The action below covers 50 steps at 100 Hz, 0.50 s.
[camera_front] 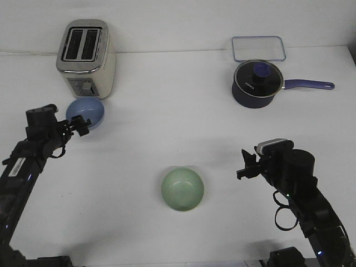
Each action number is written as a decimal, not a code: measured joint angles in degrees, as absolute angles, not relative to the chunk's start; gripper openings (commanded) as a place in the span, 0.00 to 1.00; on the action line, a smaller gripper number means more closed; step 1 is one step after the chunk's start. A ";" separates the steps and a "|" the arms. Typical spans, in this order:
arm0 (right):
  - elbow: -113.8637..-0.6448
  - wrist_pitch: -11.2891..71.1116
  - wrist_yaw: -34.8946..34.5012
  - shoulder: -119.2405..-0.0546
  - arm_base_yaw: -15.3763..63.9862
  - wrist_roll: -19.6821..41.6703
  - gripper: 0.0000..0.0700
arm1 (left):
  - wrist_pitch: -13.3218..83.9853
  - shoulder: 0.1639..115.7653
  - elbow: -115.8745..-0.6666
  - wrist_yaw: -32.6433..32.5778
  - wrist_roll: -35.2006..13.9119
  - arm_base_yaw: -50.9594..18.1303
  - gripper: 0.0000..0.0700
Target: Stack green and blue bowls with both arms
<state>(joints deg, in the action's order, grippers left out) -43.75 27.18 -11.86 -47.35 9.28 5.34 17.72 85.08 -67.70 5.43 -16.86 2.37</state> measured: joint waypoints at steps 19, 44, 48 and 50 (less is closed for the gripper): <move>-41.56 27.33 -11.94 -46.94 9.28 5.41 0.40 | 21.76 95.64 -79.02 5.65 -15.99 4.05 0.81; -41.56 26.00 -11.94 -46.85 9.28 5.43 0.40 | 23.86 103.24 -83.83 4.64 -15.53 6.37 0.81; -41.56 26.00 -11.94 -46.85 9.28 5.43 0.40 | 24.01 104.31 -83.83 4.64 -15.51 6.70 0.81; -41.56 26.00 -11.94 -46.85 9.28 5.43 0.40 | 24.03 104.71 -83.83 4.62 -15.49 6.81 0.81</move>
